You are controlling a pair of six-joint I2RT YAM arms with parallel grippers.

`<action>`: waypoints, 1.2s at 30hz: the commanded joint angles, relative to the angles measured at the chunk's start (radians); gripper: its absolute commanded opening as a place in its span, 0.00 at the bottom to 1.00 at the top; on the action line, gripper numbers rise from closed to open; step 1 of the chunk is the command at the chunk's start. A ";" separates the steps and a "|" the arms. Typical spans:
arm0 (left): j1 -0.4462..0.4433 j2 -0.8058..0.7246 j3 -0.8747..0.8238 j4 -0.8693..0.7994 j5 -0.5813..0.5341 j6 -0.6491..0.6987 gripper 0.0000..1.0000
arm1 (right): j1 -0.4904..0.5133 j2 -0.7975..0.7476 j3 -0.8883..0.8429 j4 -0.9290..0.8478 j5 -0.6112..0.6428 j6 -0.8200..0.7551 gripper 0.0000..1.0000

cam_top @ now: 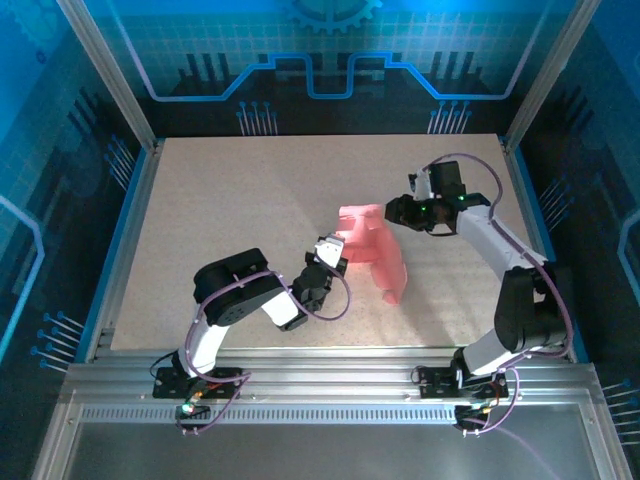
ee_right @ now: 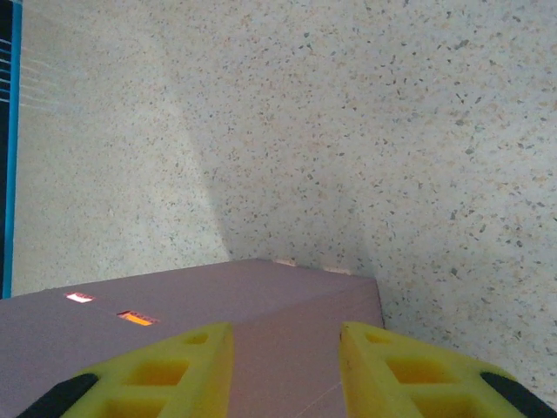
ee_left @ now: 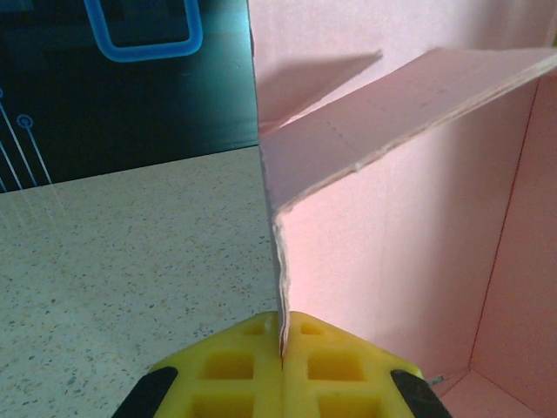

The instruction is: Fold the paper box

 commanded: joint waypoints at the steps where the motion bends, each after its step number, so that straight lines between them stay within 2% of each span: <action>1: -0.010 0.043 -0.007 -0.061 0.004 0.039 0.00 | -0.018 -0.032 -0.002 -0.027 -0.003 -0.042 0.38; 6: -0.011 0.052 -0.002 -0.061 0.018 0.042 0.00 | -0.058 -0.072 0.010 -0.036 0.002 -0.082 0.39; 11: -0.010 0.060 -0.003 -0.061 0.020 0.044 0.00 | -0.076 -0.119 0.059 0.007 -0.029 -0.234 0.46; 16: -0.011 0.059 -0.003 -0.060 0.027 0.043 0.00 | -0.049 -0.057 0.194 0.026 -0.165 -0.404 0.50; 19: -0.010 0.054 -0.001 -0.061 0.031 0.054 0.00 | -0.015 0.018 0.308 -0.066 -0.263 -0.533 0.50; 24: -0.010 0.061 0.002 -0.060 0.038 0.052 0.00 | 0.039 0.140 0.485 -0.277 -0.311 -0.792 0.50; 30: -0.011 0.062 0.006 -0.061 0.040 0.055 0.00 | 0.075 0.274 0.615 -0.479 -0.272 -0.999 0.49; 36: -0.010 0.062 0.006 -0.061 0.042 0.052 0.00 | 0.128 0.265 0.536 -0.504 -0.172 -1.109 0.48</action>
